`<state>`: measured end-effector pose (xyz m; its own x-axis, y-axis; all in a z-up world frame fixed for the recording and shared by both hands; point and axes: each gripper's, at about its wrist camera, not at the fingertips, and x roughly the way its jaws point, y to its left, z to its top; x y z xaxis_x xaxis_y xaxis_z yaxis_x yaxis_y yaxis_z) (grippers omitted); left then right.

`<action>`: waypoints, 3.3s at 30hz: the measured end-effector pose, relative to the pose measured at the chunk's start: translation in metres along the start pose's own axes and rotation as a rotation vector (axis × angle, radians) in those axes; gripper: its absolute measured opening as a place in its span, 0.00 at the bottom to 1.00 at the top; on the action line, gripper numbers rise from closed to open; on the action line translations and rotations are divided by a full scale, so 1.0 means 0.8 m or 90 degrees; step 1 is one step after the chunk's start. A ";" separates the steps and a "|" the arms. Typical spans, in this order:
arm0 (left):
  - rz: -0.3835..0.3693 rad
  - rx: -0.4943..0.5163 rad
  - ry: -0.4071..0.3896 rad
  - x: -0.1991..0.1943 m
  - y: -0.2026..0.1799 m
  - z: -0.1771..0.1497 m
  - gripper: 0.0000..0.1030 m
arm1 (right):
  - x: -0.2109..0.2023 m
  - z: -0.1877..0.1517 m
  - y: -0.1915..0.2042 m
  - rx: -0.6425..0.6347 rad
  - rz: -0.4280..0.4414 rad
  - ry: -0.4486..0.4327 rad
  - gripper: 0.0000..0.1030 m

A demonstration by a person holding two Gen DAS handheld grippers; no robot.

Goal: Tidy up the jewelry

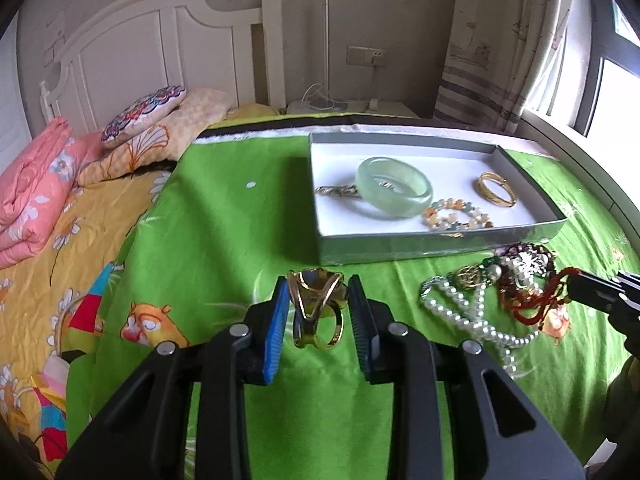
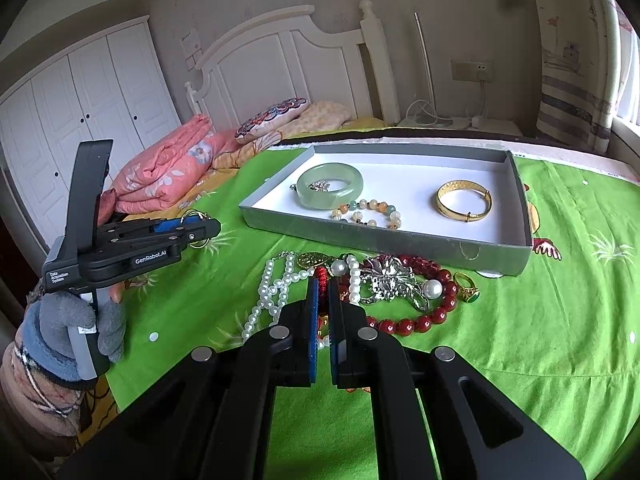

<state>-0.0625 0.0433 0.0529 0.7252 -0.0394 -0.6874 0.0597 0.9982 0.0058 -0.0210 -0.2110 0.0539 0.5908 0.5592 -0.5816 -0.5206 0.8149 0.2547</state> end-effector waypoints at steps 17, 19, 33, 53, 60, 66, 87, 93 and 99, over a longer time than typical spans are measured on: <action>-0.026 0.084 -0.029 -0.004 -0.076 0.053 0.29 | -0.035 0.064 -0.019 -0.018 -0.020 -0.076 0.05; -0.032 0.094 -0.026 0.002 -0.088 0.061 0.29 | -0.037 0.072 -0.025 -0.018 -0.027 -0.081 0.05; -0.054 0.113 0.005 0.076 -0.148 0.125 0.29 | 0.033 0.132 -0.085 -0.002 -0.076 -0.046 0.05; -0.022 0.085 0.017 0.158 -0.155 0.159 0.68 | 0.108 0.163 -0.153 0.087 -0.074 -0.004 0.30; -0.020 0.053 -0.008 0.121 -0.128 0.148 0.83 | 0.062 0.136 -0.161 0.114 -0.069 -0.023 0.31; 0.003 0.053 -0.037 0.061 -0.106 0.116 0.93 | 0.012 0.107 -0.153 0.134 -0.066 -0.051 0.39; 0.013 -0.020 0.021 -0.017 -0.022 -0.044 0.95 | -0.044 -0.005 -0.078 0.126 -0.052 0.007 0.62; -0.006 -0.062 0.031 -0.013 -0.005 -0.046 0.95 | -0.014 -0.007 -0.044 0.075 -0.059 0.042 0.62; 0.061 0.009 0.081 0.005 -0.029 -0.043 0.95 | 0.012 -0.005 -0.014 0.011 -0.080 0.087 0.62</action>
<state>-0.0846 0.0215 0.0254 0.6351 0.0635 -0.7698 0.0044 0.9963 0.0858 -0.0115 -0.2150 0.0425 0.5609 0.4275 -0.7090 -0.4366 0.8803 0.1854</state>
